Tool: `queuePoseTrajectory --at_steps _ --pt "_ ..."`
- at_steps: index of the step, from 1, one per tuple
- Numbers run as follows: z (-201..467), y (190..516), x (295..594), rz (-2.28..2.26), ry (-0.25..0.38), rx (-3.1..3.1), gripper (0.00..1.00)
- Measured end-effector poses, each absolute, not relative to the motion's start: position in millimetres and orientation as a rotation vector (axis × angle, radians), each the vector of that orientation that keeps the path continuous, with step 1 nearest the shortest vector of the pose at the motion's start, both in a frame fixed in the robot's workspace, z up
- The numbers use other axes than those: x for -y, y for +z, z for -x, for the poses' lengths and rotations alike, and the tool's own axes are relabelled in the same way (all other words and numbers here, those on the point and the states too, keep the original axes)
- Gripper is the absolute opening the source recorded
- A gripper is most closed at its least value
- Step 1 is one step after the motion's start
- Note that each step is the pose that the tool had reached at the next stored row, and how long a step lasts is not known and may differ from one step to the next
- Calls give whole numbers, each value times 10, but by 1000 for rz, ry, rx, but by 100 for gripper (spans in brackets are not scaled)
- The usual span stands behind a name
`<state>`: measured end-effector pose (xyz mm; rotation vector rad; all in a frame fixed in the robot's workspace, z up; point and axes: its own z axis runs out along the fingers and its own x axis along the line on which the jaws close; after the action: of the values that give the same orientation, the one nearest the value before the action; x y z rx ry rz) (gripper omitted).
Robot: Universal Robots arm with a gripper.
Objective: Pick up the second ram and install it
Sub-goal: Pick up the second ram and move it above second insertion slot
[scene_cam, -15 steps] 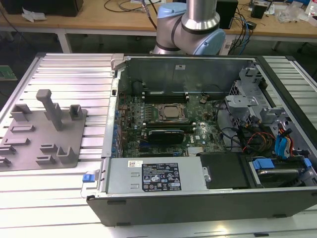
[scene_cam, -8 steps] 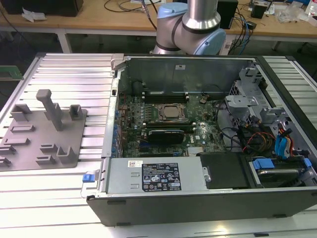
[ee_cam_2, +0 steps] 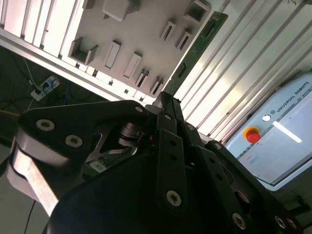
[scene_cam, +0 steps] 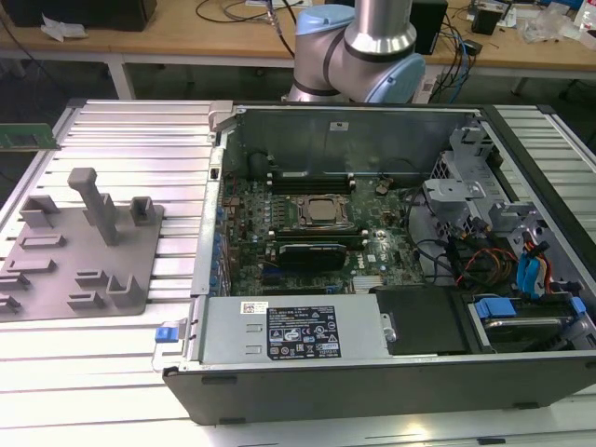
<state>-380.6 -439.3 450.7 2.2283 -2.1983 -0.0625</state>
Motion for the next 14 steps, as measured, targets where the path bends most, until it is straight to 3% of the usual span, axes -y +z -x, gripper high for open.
queuePoseTrajectory --at_steps 14 --pt "3444 4507 4393 -2228 -63 2198 9"
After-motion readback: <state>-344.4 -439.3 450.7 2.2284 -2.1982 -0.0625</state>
